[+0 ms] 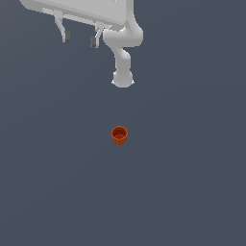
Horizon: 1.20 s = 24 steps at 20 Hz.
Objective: Pick up the object and move it to a goal position.
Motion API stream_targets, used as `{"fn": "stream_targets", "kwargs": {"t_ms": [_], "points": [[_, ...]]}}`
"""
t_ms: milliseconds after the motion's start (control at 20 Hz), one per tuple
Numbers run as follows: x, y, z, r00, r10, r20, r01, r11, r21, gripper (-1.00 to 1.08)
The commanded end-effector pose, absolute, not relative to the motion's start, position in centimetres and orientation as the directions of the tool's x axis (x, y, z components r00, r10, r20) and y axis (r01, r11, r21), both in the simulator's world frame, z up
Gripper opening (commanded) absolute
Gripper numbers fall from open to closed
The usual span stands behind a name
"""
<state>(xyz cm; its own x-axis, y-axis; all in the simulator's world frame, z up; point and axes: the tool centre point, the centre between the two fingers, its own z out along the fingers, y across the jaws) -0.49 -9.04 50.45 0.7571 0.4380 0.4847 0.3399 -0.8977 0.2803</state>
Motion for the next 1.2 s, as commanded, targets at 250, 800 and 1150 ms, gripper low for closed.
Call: {"fn": "stream_targets", "kwargs": {"t_ms": [250, 800, 1150], "points": [[-2.2, -13.3, 53.2, 0.671, 0.492, 0.555, 0.394, -0.871, 0.294, 0.28], [-3.0, -19.0, 50.5, 0.562, 0.536, 0.631, 0.492, -0.829, 0.265, 0.28], [-2.4, -21.0, 44.8, 0.504, 0.552, 0.665, 0.573, -0.789, 0.222, 0.28]]}}
